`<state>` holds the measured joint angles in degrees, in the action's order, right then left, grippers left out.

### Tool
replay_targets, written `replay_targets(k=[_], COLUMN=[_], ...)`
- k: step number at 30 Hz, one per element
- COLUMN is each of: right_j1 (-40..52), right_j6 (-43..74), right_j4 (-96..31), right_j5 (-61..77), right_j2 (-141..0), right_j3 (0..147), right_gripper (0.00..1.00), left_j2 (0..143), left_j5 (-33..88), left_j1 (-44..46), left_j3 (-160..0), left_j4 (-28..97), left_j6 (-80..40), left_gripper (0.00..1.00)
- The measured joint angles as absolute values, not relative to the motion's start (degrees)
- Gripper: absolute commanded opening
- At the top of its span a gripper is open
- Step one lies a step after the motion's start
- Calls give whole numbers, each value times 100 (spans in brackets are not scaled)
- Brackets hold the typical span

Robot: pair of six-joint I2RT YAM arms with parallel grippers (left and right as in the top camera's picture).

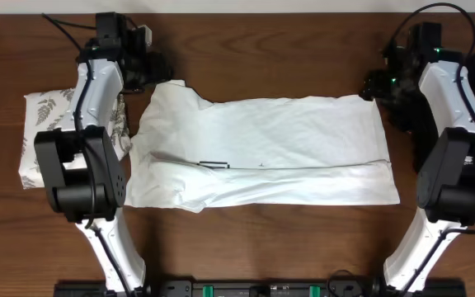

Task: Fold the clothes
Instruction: 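Move both grippers to the T-shirt's far edge corners, then grasp the far edge corners of the T-shirt with both grippers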

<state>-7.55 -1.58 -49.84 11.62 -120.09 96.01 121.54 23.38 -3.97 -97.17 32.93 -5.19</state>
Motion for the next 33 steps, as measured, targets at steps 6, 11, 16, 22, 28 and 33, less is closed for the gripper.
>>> replay_targets(k=[6, 11, 16, 22, 28, 33], right_j1=[-604, -558, -558, -558, -558, -558], right_j6=[-161, -174, -176, -176, -176, -176], right_j4=[-4971, -4941, -4941, -4945, -4956, -4969], right_j5=[1181, 1186, 1186, 1186, 1184, 1184], right_j2=[-12009, -12009, -12009, -12009, -12009, -12009], right_j3=[9601, 9601, 9601, 9601, 9601, 9601], right_gripper=[68, 68, 68, 66, 64, 62], left_j2=[12449, 12687, 12752, 12752, 12752, 12752], left_j5=[2178, 2123, 2099, 2097, 2099, 2084], left_j1=[-397, -397, -397, -397, -355, -311], left_j3=[-9719, -9719, -9719, -9719, -9719, -9719], left_j4=[3116, 2995, 2932, 2934, 2952, 3028], left_j6=[-462, -440, -436, -405, -329, -303], left_gripper=[59, 59, 61, 56, 49, 6])
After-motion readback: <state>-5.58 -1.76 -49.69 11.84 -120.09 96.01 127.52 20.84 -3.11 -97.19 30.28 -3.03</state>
